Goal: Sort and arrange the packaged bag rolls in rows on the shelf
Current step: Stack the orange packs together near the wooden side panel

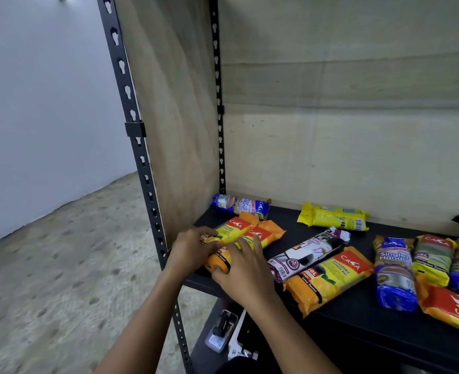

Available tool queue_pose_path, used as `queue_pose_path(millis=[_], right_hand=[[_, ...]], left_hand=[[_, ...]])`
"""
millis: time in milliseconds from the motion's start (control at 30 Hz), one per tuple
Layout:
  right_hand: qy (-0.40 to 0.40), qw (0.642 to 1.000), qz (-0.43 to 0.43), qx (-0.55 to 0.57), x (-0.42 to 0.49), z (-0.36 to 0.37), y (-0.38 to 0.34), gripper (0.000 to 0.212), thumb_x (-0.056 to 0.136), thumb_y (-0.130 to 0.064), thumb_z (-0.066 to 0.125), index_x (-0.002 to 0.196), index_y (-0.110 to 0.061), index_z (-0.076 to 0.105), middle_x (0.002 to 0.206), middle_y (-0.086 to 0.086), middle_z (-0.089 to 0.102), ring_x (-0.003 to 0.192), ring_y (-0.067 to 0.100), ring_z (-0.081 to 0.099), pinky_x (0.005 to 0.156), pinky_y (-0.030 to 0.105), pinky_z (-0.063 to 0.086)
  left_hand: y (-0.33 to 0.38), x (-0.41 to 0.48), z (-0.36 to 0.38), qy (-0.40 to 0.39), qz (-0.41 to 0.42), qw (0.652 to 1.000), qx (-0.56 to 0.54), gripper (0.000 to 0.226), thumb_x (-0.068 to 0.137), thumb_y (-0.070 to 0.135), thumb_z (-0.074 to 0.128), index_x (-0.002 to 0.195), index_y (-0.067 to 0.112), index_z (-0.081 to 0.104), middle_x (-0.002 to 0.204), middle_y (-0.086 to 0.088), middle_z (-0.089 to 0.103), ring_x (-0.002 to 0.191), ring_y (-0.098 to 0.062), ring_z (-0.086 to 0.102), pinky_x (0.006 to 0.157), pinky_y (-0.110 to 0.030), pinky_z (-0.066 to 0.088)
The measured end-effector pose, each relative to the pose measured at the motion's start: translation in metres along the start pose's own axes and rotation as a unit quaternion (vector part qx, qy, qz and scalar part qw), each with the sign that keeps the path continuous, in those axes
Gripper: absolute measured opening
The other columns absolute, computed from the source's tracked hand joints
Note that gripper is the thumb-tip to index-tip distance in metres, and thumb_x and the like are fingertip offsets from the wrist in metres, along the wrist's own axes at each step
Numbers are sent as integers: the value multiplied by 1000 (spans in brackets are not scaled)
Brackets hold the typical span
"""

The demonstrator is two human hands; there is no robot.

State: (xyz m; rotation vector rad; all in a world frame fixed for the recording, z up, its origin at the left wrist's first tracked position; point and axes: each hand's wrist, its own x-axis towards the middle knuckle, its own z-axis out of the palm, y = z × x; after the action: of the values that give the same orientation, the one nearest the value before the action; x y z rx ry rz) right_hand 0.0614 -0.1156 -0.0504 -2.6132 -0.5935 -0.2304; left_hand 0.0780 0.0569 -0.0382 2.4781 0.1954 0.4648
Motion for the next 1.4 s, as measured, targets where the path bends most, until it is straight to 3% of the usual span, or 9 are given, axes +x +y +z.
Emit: queue_pose_path(millis=[167,400,533,733,1000,1067,1167,1300,1400], right_hand=[[-6,1000,-3,30,-7,1,-4,64,90,-47,52,148,-22,41,160,6,17,148,34,12,101,46,45],[-58,991,-19,120,3,-3,-5,64,86,-39,58,146,-24,40,160,1,7,135,29,42,97,41,49],[-99,985,-37,139,15,-8,-3,74,85,-43,61,151,-26,31,162,-5,13,142,25,34,105,43,44],[-98,985,-45,138,16,-3,-4,75,90,-42,59,154,-19,28,163,-5,7,144,22,29,104,37,41],[-154,978,-47,136,22,-17,8,79,90,-49,62,157,-29,25,166,-8,4,150,22,19,115,40,30],[-100,980,-53,166,18,-27,13,65,94,-40,59,153,-30,34,165,-6,14,149,19,22,114,36,29],[25,974,-47,221,7,-45,31,42,95,-31,56,137,-30,53,145,-6,45,132,13,46,106,34,45],[109,965,7,240,-15,-73,65,28,95,-27,59,122,-28,63,119,-12,61,101,-3,61,86,21,53],[139,968,28,209,-36,-89,93,27,94,-26,59,121,-28,64,113,-14,63,99,-4,60,84,16,50]], left_hand=[[-3,-23,7,113,14,992,62,37,77,47,77,107,25,73,107,-4,66,93,-19,62,72,-32,52],[-9,-31,14,119,-4,985,123,45,87,55,61,117,24,71,106,-8,64,94,-26,63,75,-38,53],[-9,-33,12,105,0,982,158,37,96,40,50,125,24,66,118,-10,62,105,-31,60,77,-40,49],[-15,-36,17,138,40,972,188,39,91,39,47,114,20,72,100,-11,68,85,-34,65,62,-38,47],[-7,-42,21,160,-4,974,162,28,93,35,59,116,24,71,110,-13,62,101,-36,59,73,-44,47],[5,-48,23,202,-3,965,170,27,91,37,59,112,25,71,112,-11,60,108,-35,54,83,-48,41],[34,-58,29,232,59,957,165,29,89,42,54,110,29,69,120,-3,59,115,-26,51,92,-48,31],[86,-76,49,151,190,967,77,28,91,40,55,117,32,63,122,6,55,116,-15,50,93,-44,36],[120,-85,68,76,251,965,20,32,90,40,52,119,28,60,119,7,54,109,-15,53,85,-40,44]])
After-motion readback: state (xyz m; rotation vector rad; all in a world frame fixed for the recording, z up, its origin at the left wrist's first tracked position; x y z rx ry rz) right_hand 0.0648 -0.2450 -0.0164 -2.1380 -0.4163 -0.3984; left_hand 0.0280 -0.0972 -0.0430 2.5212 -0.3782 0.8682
